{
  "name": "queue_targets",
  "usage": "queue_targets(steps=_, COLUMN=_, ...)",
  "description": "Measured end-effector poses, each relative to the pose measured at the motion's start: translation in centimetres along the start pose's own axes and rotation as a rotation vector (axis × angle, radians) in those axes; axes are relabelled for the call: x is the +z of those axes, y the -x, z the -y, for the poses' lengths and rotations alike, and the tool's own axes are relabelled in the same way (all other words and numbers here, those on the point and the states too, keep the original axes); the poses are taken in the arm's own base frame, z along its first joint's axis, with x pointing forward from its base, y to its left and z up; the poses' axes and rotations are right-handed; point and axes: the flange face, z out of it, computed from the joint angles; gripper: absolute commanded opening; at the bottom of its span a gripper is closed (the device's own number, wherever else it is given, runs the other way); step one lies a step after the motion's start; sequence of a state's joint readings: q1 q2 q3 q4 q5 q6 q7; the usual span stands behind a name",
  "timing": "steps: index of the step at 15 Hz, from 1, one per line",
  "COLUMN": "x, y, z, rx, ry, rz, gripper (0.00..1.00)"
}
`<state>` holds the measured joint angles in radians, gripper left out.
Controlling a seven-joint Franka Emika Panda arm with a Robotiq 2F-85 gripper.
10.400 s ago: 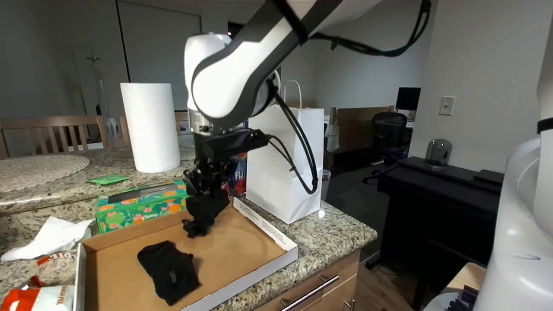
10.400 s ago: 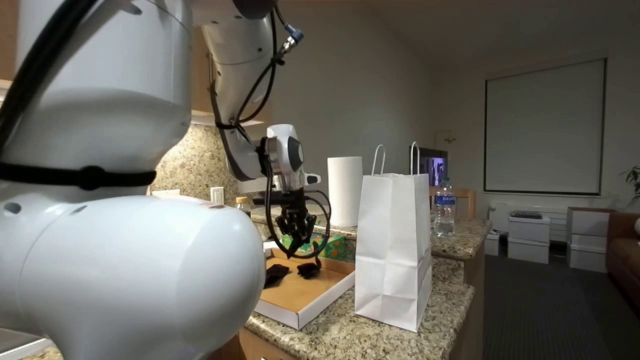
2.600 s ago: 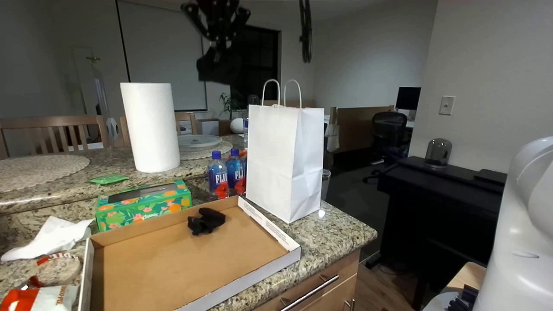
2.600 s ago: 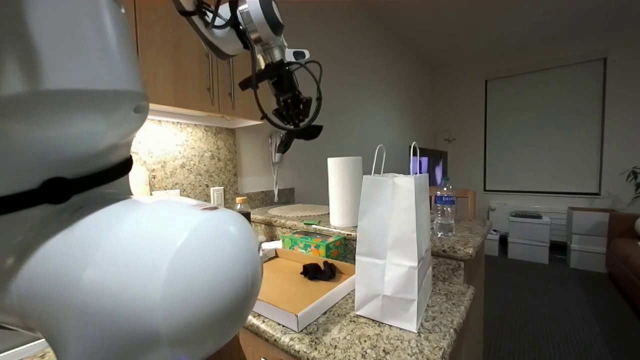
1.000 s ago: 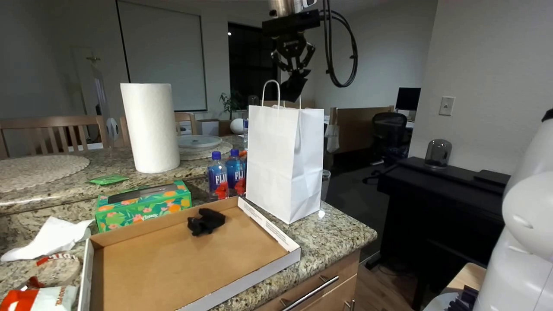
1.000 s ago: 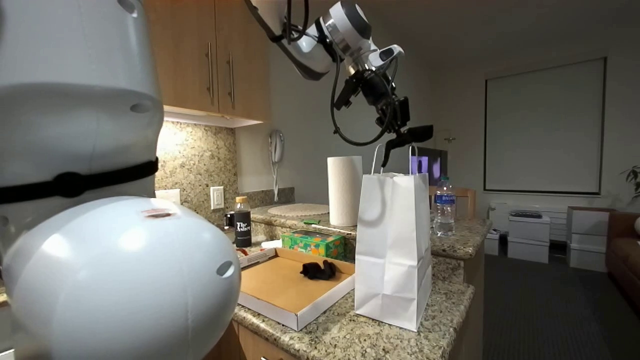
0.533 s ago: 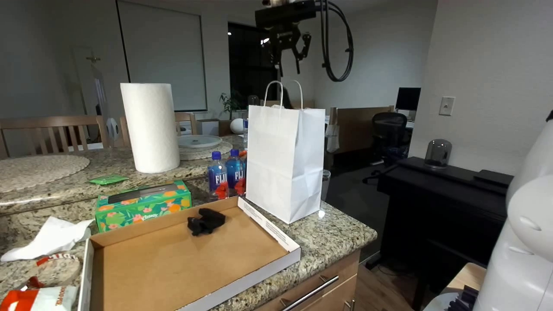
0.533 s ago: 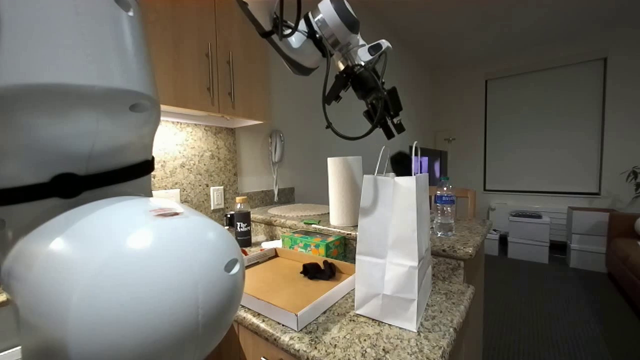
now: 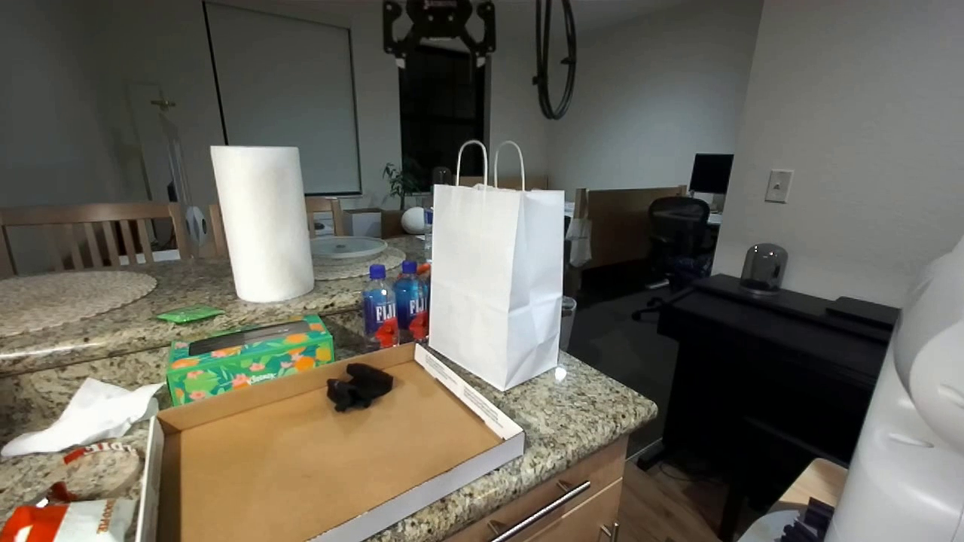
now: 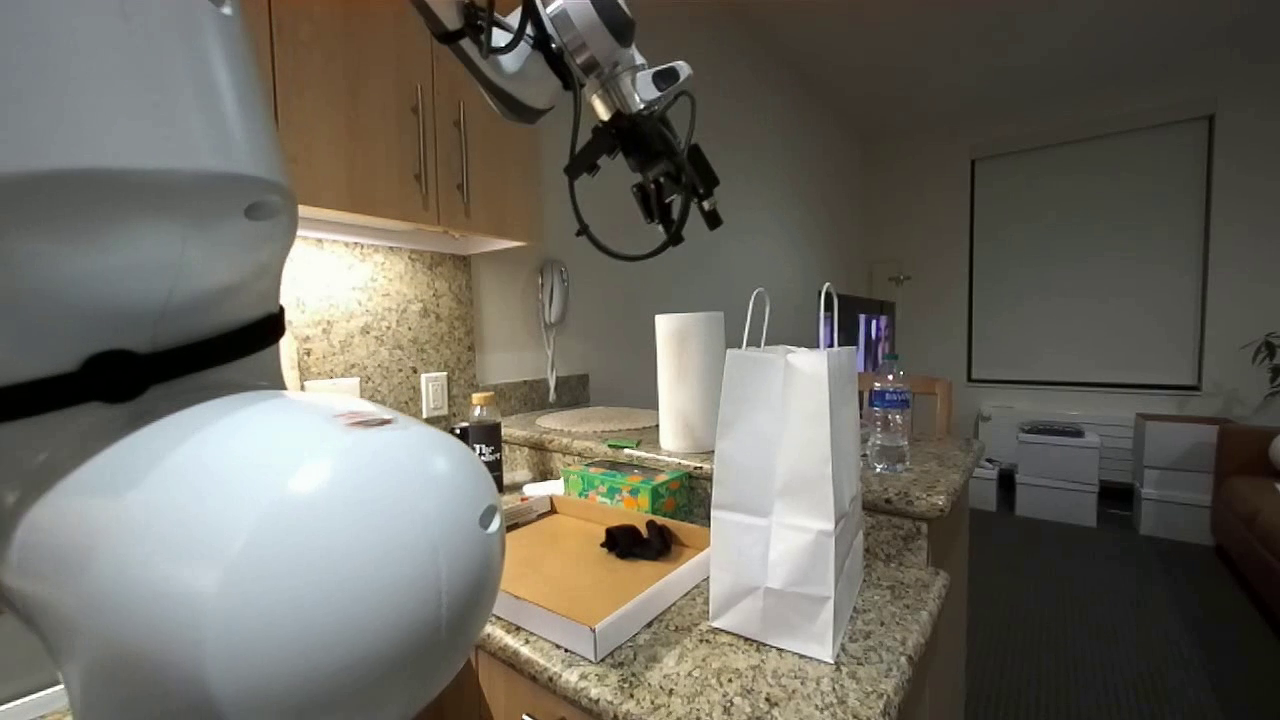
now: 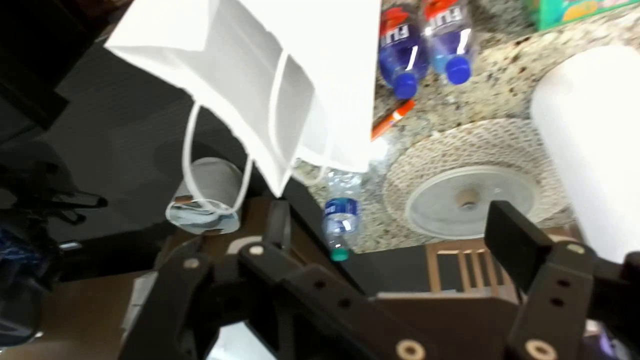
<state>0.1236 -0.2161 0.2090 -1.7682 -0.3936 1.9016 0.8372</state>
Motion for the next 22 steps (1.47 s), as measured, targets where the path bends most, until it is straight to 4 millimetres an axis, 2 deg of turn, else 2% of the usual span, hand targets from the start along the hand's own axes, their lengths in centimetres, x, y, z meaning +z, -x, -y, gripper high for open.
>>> queue_targets(steps=2, x=0.5, y=2.3, z=3.3, rx=-0.064, ry=-0.083, rz=0.026, gripper=1.0)
queue_targets(steps=4, x=2.5, y=4.6, z=6.3, rx=-0.136, ry=-0.151, rz=0.059, gripper=1.0)
queue_targets(steps=7, x=7.7, y=7.8, z=10.1, rx=-0.252, ry=-0.231, rz=0.122, gripper=1.0)
queue_targets(steps=10, x=14.1, y=10.5, z=12.6, rx=-0.344, ry=-0.31, rz=0.23, gripper=1.0)
queue_targets(steps=14, x=21.8, y=13.9, z=14.0, rx=-0.449, ry=-0.371, rz=0.413, gripper=1.0)
queue_targets(steps=17, x=26.9, y=16.5, z=14.2, rx=-0.475, ry=-0.34, rz=0.503, gripper=1.0)
queue_targets(steps=22, x=33.2, y=19.9, z=13.4, rx=-0.485, ry=-0.249, rz=0.562, gripper=1.0)
